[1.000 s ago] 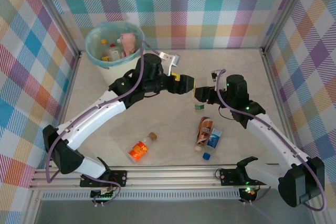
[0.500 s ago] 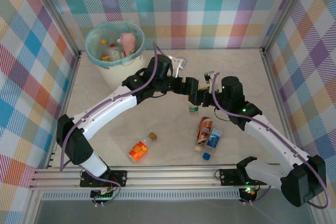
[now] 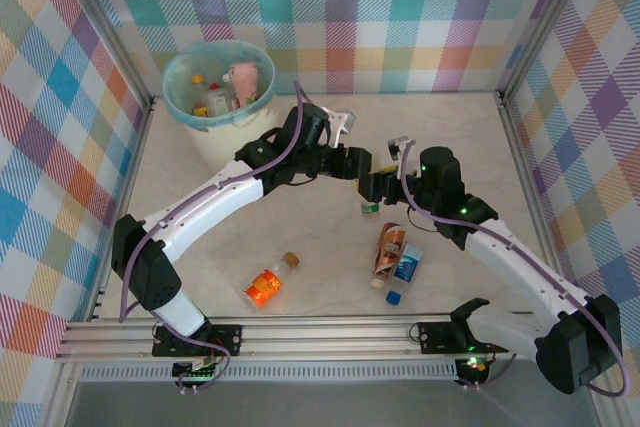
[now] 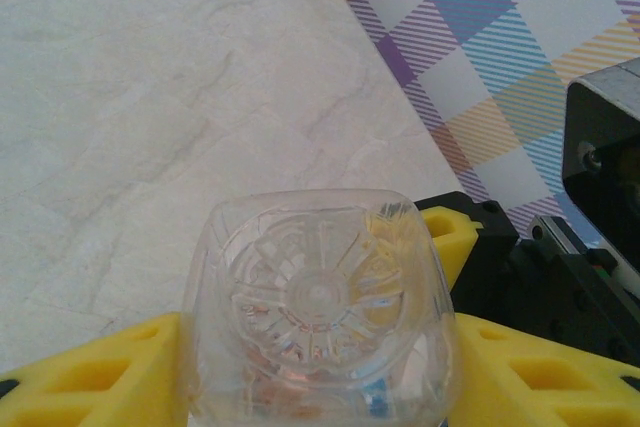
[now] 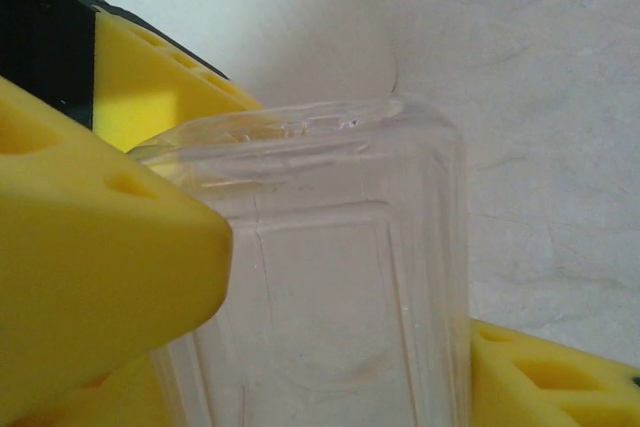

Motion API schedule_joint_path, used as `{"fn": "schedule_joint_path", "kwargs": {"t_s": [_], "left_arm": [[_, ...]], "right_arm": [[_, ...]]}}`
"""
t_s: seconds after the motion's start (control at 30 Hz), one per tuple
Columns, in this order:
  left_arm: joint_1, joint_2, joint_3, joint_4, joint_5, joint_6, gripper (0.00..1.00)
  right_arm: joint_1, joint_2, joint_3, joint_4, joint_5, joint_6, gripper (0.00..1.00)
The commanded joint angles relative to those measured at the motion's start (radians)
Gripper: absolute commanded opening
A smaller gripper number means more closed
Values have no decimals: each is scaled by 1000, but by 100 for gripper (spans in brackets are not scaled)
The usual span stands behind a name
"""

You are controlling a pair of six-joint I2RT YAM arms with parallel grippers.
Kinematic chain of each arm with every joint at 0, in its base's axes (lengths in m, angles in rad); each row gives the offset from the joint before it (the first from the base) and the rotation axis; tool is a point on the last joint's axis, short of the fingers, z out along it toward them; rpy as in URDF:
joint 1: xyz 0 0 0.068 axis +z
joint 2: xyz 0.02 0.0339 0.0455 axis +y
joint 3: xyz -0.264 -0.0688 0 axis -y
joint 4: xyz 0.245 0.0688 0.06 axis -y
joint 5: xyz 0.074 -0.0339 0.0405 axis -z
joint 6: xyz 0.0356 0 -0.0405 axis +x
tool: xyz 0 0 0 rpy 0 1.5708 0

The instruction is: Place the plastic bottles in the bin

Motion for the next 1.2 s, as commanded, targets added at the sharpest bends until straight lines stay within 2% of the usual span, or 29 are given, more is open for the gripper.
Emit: {"fn": "schedule_joint_path", "kwargs": {"t_s": [0.0, 0.13, 0.17, 0.4, 0.53, 0.7, 0.87, 1.0, 1.17], "left_arm": [[5, -15, 31, -15, 9, 4, 57], [19, -36, 28, 0, -41, -1, 56], [26, -43, 26, 2, -54, -1, 55], [88, -123, 88, -32, -175, 32, 55], [139, -166, 199, -108, -244, 124, 58], [299, -232, 311, -117, -312, 181, 57], [462, -198, 401, -148, -398, 250, 58], [593, -161, 406, -154, -392, 238, 56], [689, -103, 371, -115, -386, 231, 55]], "right_arm": [[9, -10, 6, 73, 12, -14, 70], [9, -9, 8, 59, 65, 0, 97], [10, -11, 8, 58, 76, 2, 100], [10, -48, 35, 78, 104, 31, 100], [11, -45, 87, 96, 50, 48, 100], [11, 21, 126, 142, -16, 70, 100], [19, 100, 175, 157, -88, 102, 100], [32, 191, 270, 117, -113, 113, 100], [77, 323, 460, 62, -126, 119, 100]]}}
